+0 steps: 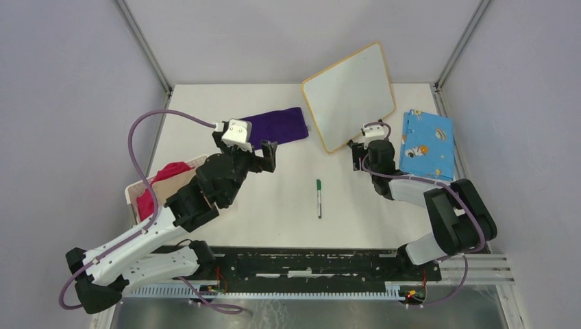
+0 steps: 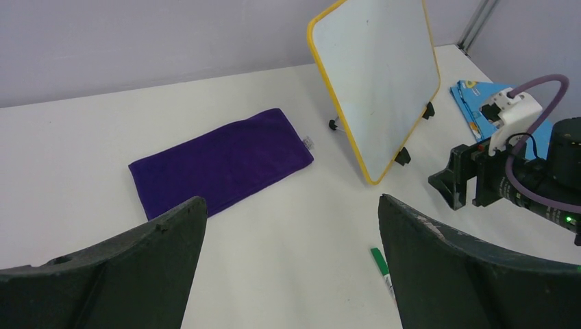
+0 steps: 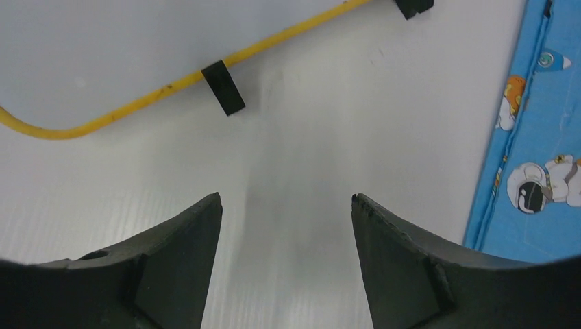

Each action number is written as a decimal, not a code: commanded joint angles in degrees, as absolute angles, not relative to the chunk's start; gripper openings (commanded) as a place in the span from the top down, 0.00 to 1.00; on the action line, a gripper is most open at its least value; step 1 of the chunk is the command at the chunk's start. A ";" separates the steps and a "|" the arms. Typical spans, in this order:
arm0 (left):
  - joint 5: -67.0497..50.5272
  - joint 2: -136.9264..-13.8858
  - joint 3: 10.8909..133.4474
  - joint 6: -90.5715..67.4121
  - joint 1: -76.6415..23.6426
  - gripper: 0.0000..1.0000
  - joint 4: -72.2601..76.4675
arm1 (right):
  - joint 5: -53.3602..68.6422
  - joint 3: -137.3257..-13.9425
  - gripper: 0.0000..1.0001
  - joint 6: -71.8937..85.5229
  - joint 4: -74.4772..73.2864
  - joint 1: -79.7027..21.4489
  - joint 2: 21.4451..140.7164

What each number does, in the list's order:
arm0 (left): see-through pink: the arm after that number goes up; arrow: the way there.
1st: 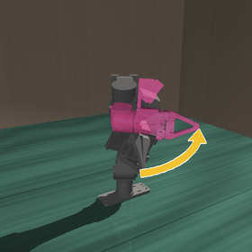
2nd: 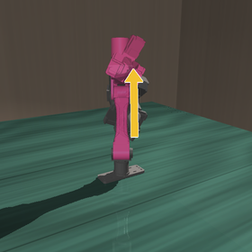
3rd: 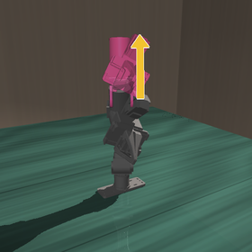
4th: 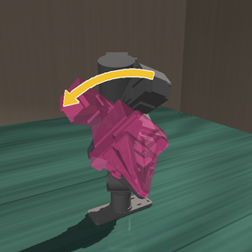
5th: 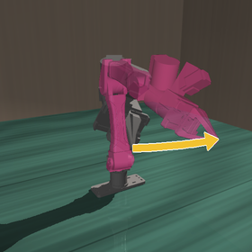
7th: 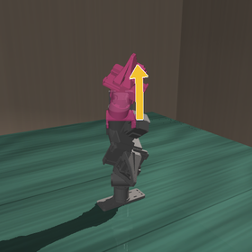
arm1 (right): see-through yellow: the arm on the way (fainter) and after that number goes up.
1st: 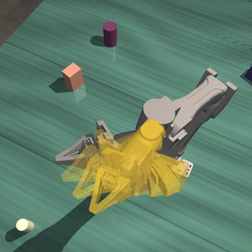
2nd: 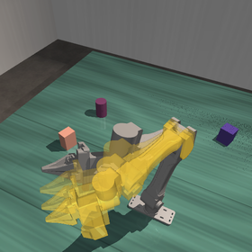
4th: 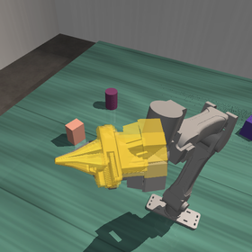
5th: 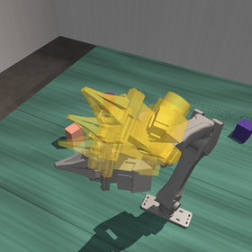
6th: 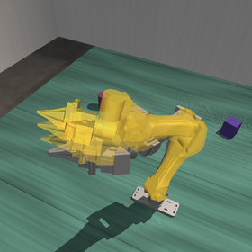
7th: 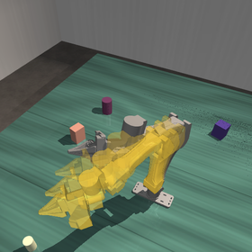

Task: Write a sentence on the whiteboard
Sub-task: Move the whiteboard to the center of the board.

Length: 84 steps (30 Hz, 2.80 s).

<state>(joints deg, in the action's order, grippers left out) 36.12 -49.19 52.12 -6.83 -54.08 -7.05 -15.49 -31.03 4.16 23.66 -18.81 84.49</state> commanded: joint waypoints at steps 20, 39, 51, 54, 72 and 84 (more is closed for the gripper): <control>38.50 -49.87 52.03 -2.73 -54.58 0.01 -3.69 | -8.51 -48.01 0.33 1.71 24.93 -18.28 101.17; 38.58 -51.00 52.05 -2.30 -54.58 0.01 -3.75 | -6.70 -51.72 0.50 -1.49 24.35 -18.24 105.22; 38.67 -51.84 52.03 -2.11 -54.58 0.01 -3.78 | -5.87 -53.61 0.56 -2.79 24.01 -18.28 107.12; 38.59 -51.94 52.09 -2.15 -54.58 0.01 -3.78 | -5.39 -53.36 0.61 -2.90 24.22 -18.22 107.14; 37.37 -51.15 52.71 -3.07 -54.58 0.01 -4.49 | -6.77 -45.89 0.84 -1.42 25.14 -21.04 101.12; 37.09 -51.03 52.68 -3.59 -54.86 0.01 -4.58 | -17.80 -38.99 1.00 9.19 21.57 -29.69 95.72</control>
